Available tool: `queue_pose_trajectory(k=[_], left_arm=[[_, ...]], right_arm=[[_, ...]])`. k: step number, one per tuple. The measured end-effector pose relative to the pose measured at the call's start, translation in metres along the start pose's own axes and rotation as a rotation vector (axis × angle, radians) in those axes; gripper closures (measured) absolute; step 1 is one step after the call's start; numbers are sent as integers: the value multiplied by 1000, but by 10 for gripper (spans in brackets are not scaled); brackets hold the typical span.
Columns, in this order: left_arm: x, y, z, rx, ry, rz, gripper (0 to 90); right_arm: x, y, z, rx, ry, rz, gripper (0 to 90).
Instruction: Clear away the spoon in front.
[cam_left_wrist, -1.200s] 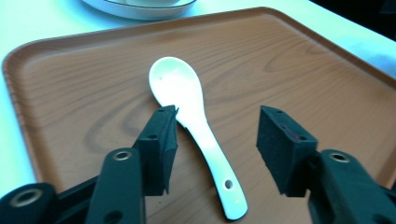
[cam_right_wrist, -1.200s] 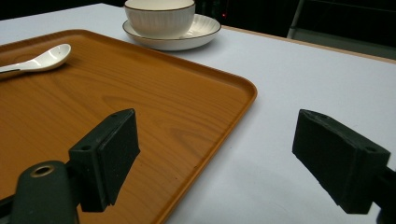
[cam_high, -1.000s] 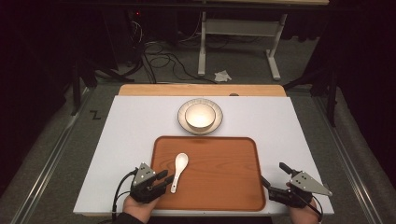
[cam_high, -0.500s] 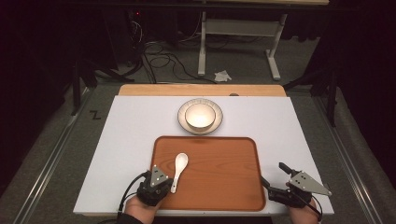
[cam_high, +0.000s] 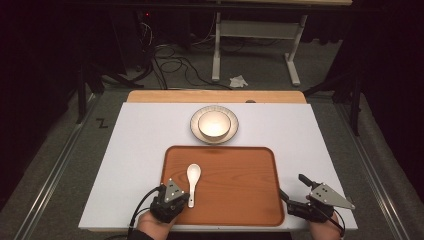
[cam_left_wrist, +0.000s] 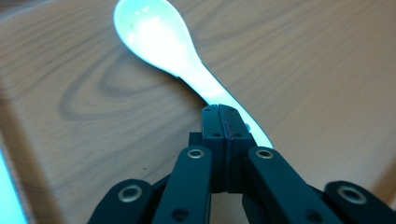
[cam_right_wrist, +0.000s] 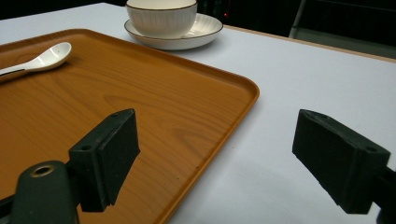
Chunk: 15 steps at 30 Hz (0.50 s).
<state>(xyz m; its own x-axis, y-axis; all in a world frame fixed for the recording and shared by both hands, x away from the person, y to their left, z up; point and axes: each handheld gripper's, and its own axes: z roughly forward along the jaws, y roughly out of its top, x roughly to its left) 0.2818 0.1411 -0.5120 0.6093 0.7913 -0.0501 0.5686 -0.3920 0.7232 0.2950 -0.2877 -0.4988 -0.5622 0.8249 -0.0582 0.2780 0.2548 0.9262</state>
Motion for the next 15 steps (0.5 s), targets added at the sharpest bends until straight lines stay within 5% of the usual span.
queue_pose_trajectory(k=[6,11,15], left_arm=[[12,0,-8,-82,-13,-55,717],[20,2,-24,-186,53,-69,505],[30,1,-38,-245,66,-97,383]], right_arm=[[-1,0,-1,-1,-6,2,154],[-2,-1,-2,-2,-9,4,154],[-2,-1,-2,-1,-11,6,154]])
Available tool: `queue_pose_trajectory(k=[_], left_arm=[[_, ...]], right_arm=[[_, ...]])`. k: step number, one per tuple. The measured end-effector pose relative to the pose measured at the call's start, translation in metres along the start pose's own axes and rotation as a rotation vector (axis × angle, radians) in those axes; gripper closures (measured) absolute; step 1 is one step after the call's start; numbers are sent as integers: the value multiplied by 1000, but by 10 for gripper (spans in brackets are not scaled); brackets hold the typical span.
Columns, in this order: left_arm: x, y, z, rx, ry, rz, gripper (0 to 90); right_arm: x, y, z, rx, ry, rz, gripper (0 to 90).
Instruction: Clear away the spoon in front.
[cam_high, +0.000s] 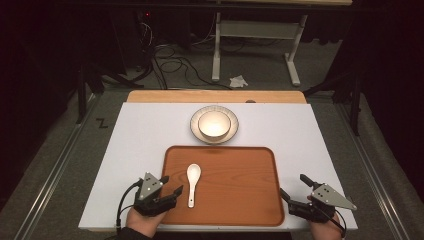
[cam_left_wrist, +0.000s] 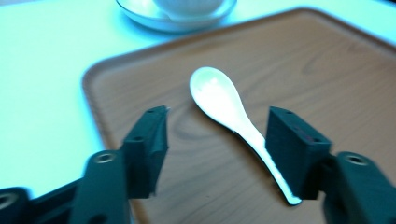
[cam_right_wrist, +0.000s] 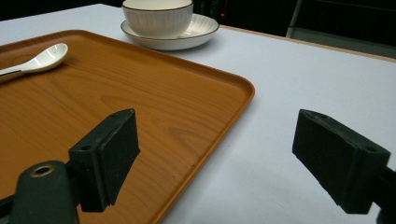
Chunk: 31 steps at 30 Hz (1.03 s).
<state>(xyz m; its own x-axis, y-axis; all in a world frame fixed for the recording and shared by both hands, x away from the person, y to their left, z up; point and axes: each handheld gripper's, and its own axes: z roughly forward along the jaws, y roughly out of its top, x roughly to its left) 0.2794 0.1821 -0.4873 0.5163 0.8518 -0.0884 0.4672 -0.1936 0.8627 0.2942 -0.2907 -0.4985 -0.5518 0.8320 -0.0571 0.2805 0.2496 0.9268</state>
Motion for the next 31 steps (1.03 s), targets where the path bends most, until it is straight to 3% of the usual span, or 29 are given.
queue_pose_trajectory(k=[6,10,16,23,31], left_arm=[[24,4,-22,-65,51,-21,213],[42,3,-32,-47,95,-23,1],[60,-4,-44,-68,112,-59,0],[58,-4,-42,-62,111,-64,0],[58,-4,-42,-73,123,-98,0]], right_arm=[[-3,-1,0,0,-12,12,154],[-5,-1,0,2,-19,20,154],[-9,-2,-4,-6,-42,38,154],[-9,-1,-4,-4,-47,34,154],[-9,-1,-5,-11,-44,31,154]])
